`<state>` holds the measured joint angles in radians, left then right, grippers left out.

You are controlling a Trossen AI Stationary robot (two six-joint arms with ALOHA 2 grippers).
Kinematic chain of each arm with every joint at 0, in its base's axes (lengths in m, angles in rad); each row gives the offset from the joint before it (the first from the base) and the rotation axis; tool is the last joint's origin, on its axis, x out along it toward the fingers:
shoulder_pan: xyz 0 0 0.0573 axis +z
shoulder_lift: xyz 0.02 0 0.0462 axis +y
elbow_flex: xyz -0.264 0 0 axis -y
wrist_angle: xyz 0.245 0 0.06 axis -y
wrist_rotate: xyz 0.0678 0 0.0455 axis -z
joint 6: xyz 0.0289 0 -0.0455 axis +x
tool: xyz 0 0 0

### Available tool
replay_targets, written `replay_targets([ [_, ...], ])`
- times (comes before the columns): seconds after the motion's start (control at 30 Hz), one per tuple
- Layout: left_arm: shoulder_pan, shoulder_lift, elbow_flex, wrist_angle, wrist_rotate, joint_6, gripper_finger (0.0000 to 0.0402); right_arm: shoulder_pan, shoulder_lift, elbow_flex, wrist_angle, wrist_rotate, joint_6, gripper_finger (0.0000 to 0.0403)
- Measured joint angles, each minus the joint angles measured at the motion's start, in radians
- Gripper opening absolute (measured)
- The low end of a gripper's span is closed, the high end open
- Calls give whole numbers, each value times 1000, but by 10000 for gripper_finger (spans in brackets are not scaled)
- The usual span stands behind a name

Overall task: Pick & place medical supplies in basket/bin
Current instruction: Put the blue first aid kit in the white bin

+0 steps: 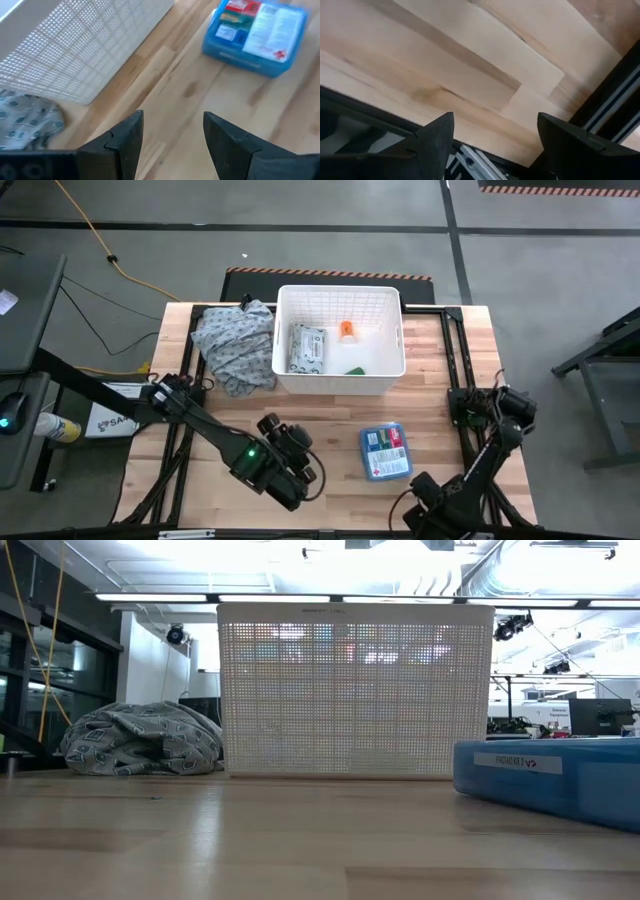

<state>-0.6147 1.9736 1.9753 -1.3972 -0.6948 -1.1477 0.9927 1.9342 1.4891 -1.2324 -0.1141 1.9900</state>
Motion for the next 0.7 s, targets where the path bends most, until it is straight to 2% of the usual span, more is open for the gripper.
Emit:
replay_targets([
  [0.33,0,3,-143,30,18,-8,239,-19,5,0,6,-33,22,277],
  [0.57,8,2,-251,140,-2,-8,239,-24,5,0,-19,-83,56,277],
  [0.7,30,2,-291,210,31,6,239,-31,5,0,-74,-87,70,277],
])
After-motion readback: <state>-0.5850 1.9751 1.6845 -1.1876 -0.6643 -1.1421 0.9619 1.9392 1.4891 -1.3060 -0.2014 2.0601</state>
